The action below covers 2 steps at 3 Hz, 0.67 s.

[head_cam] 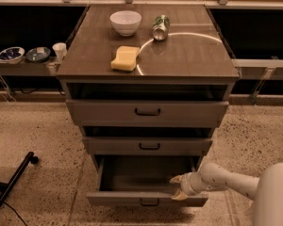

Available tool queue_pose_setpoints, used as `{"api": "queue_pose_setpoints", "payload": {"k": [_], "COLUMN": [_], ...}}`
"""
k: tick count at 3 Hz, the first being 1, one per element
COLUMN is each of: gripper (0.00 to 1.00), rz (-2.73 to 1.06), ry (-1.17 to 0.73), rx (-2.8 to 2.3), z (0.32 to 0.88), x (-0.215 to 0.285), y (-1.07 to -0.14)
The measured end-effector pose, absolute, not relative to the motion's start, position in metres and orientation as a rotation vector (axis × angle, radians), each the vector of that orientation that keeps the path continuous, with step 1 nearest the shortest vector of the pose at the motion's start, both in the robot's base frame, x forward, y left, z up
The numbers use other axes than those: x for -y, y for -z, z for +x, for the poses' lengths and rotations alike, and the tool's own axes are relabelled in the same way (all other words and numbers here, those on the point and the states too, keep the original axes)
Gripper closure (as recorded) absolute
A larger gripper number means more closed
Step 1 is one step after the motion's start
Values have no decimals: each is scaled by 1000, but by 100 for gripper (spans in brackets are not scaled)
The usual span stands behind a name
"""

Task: Open bottom drawer

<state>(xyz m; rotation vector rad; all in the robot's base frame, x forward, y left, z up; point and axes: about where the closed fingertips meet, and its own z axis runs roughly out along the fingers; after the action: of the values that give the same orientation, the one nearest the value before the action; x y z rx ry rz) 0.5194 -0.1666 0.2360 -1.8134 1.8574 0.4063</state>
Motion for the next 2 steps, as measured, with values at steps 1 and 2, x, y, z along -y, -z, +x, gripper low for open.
{"api": "queue_pose_setpoints", "payload": {"k": [1,2], "gripper": [65,96], "rz": [-1737,-1666], "ry": [-410,-439], "rx": [-1891,-1954], "z": [534,550], "x": [167,164], "y": [-230,-201]}}
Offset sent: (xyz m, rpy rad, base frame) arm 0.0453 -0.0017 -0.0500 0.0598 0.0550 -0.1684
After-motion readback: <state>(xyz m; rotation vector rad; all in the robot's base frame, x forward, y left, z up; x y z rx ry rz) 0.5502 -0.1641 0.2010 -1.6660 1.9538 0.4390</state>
